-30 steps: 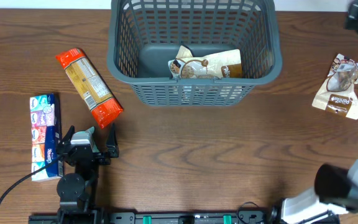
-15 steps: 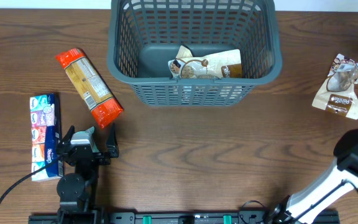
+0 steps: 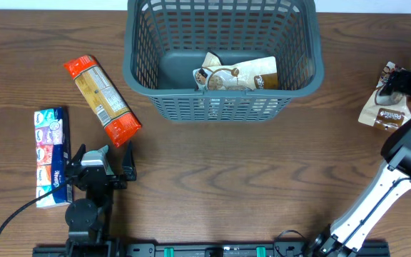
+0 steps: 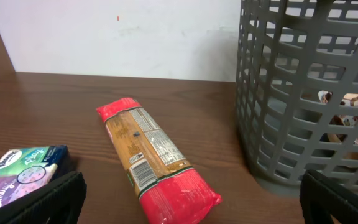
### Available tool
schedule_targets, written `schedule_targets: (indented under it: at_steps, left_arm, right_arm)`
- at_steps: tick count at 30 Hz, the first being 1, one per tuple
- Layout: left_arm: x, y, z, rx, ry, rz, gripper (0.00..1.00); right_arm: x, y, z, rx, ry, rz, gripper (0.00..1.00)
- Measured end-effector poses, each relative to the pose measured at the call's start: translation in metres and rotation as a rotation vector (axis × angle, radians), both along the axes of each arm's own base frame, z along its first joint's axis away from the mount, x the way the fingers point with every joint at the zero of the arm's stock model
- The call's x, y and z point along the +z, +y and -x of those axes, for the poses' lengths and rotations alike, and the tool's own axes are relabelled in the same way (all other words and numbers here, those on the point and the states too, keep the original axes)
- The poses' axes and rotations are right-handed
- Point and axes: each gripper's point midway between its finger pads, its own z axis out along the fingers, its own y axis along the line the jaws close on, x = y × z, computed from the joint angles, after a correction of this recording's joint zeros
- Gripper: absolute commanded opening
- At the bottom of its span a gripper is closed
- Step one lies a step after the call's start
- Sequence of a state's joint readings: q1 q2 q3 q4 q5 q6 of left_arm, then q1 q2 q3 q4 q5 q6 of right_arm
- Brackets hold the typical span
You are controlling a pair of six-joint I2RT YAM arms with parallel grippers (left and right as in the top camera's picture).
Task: Pack container
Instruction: 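Reach the right gripper to the third mushroom pouch and grasp it, then lower the pouch into the basket with the right gripper and release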
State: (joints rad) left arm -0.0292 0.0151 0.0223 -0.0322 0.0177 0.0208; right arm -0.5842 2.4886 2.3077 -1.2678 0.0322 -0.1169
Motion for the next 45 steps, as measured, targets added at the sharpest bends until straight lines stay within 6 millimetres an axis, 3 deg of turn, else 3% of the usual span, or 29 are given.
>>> schedule_targets:
  at_steps: [4, 9, 14, 21, 29, 33, 35, 42, 45]
  left_arm:
    - [0.0, 0.0, 0.0, 0.003, 0.0, 0.024, 0.99]
    - [0.0, 0.0, 0.0, 0.004, 0.0, 0.034, 0.99]
    - [0.0, 0.0, 0.0, 0.005, 0.0, 0.045, 0.99]
    - [0.0, 0.0, 0.0, 0.005, 0.0, 0.047, 0.99]
    - [0.0, 0.0, 0.0, 0.005, 0.0, 0.047, 0.99]
    - [0.0, 0.0, 0.0, 0.005, 0.0, 0.047, 0.99]
    - [0.0, 0.0, 0.0, 0.005, 0.0, 0.047, 0.99]
    - [0.0, 0.0, 0.0, 0.005, 0.0, 0.047, 0.99]
    - [0.0, 0.0, 0.0, 0.005, 0.0, 0.047, 0.99]
  right_arm:
    - [-0.015, 0.001, -0.007, 0.003, -0.014, -0.024, 0.91]
    - [-0.017, 0.001, -0.014, 0.007, -0.046, -0.031, 0.86]
    - [-0.021, 0.003, -0.015, 0.012, -0.045, -0.044, 0.84]
    - [-0.045, 0.007, -0.008, 0.011, 0.007, -0.077, 0.83]
    - [-0.045, 0.012, -0.007, 0.016, 0.008, -0.102, 0.29]
    - [-0.045, 0.02, -0.007, 0.015, 0.004, -0.14, 0.2]
    - [-0.045, 0.024, -0.007, 0.018, 0.005, -0.158, 0.08]
    - [-0.036, 0.036, -0.017, 0.035, -0.034, -0.181, 0.01]
    - [-0.011, 0.041, -0.03, 0.058, -0.103, -0.166, 0.01]
